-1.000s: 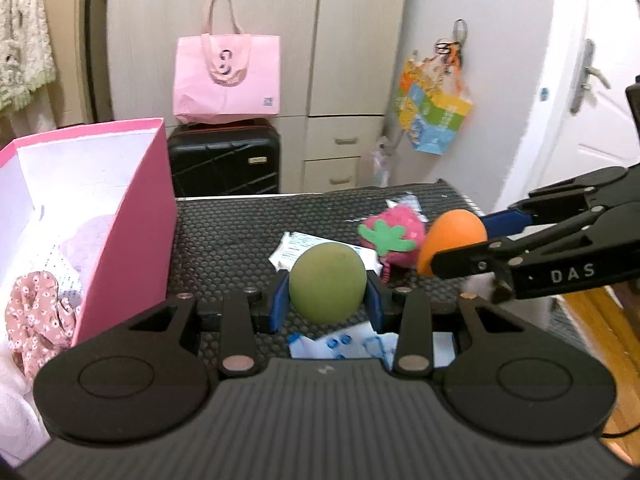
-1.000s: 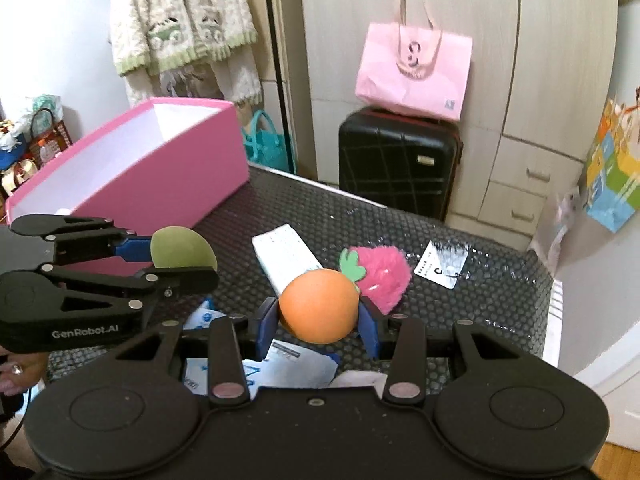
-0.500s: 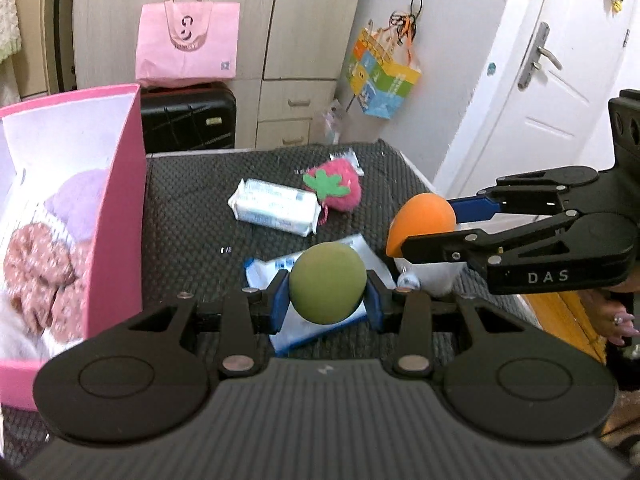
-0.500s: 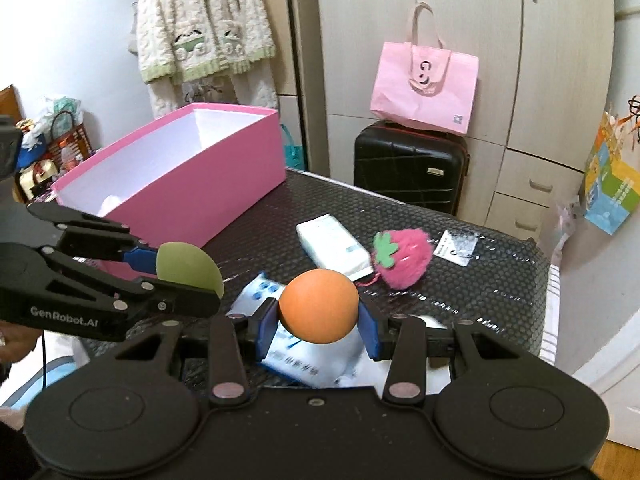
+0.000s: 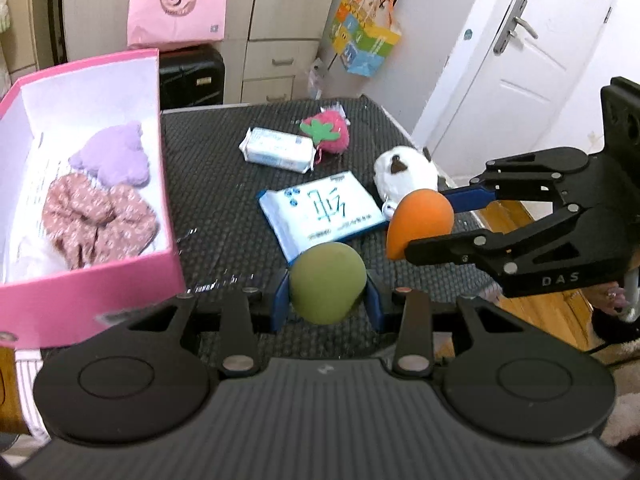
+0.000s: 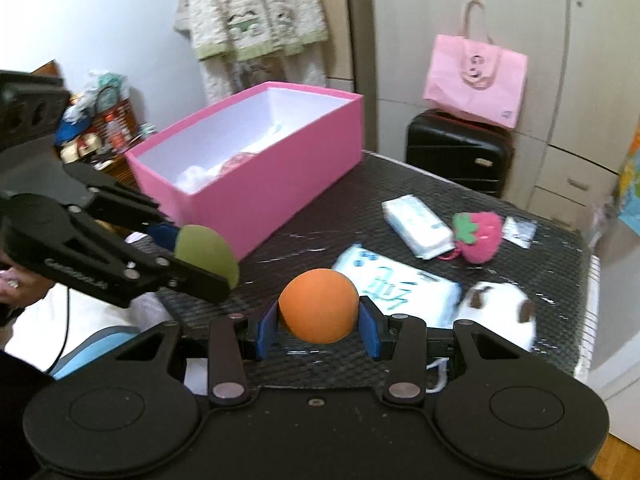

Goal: Organize soft objects
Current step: 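Lift the green ball and orange sponge and carry both over the pink box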

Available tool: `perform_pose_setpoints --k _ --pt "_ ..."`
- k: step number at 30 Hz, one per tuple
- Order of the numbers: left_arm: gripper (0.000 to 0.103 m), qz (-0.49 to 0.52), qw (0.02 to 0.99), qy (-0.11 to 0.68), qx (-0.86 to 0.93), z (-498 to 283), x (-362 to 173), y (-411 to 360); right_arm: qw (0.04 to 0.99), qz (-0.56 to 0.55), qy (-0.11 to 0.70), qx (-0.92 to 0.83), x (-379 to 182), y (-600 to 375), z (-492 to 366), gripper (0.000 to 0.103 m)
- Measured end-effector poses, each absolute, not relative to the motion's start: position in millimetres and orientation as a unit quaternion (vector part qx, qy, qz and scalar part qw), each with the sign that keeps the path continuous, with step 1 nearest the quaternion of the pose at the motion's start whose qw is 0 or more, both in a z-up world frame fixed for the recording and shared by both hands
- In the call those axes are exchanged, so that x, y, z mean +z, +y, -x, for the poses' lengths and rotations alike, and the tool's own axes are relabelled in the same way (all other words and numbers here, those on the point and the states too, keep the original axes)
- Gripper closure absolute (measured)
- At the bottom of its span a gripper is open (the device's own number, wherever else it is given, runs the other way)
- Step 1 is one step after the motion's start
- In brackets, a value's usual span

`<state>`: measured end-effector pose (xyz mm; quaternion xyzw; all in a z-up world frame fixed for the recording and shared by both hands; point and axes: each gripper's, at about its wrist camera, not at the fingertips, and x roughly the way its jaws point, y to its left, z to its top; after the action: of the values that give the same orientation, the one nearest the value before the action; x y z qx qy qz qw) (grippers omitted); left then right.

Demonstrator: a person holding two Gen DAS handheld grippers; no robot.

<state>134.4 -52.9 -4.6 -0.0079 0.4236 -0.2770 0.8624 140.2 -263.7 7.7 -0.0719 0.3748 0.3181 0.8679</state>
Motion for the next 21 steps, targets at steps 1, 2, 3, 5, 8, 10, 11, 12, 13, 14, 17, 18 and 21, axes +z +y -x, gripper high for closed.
perform_pose_setpoints --k 1,2,3,5,8,10,11,12,13,14,17,18,21 --pt "0.065 0.011 0.859 0.428 -0.281 -134 -3 -49 0.865 0.077 0.375 0.325 9 -259 -138 0.055" --pt "0.065 0.015 0.857 0.43 -0.281 -134 -1 -46 0.862 0.084 0.375 0.332 11 -254 -135 0.055" --pt "0.065 0.016 0.858 0.431 -0.279 -133 0 -42 0.858 0.088 0.375 0.339 13 -250 -133 0.055" --pt "0.065 0.015 0.862 0.429 -0.268 -131 5 -37 0.852 0.093 0.374 0.354 17 -241 -131 0.055" --pt "0.065 0.013 0.86 0.438 -0.262 -126 10 -27 0.843 0.096 0.371 0.377 25 -229 -131 0.055" --pt "0.065 0.007 0.856 0.448 -0.258 -121 14 -21 0.835 0.099 0.372 0.392 30 -219 -132 0.055" --pt "0.065 0.003 0.855 0.453 -0.254 -117 16 -18 0.831 0.101 0.374 0.4 33 -215 -132 0.055" --pt "0.065 -0.001 0.855 0.455 -0.25 -114 18 -14 0.826 0.103 0.376 0.407 35 -210 -133 0.055" --pt "0.065 -0.005 0.855 0.456 -0.247 -110 20 -11 0.822 0.106 0.378 0.413 38 -205 -133 0.055" --pt "0.065 -0.006 0.855 0.458 -0.245 -107 22 -7 0.818 0.11 0.38 0.418 40 -200 -133 0.055" --pt "0.065 -0.012 0.857 0.456 -0.239 -97 30 7 0.808 0.124 0.378 0.436 49 -185 -130 0.054" --pt "0.065 -0.016 0.86 0.452 -0.237 -94 33 11 0.806 0.128 0.375 0.44 51 -180 -129 0.054" --pt "0.065 -0.022 0.869 0.439 -0.229 -92 37 25 0.806 0.139 0.362 0.447 54 -166 -128 0.054"
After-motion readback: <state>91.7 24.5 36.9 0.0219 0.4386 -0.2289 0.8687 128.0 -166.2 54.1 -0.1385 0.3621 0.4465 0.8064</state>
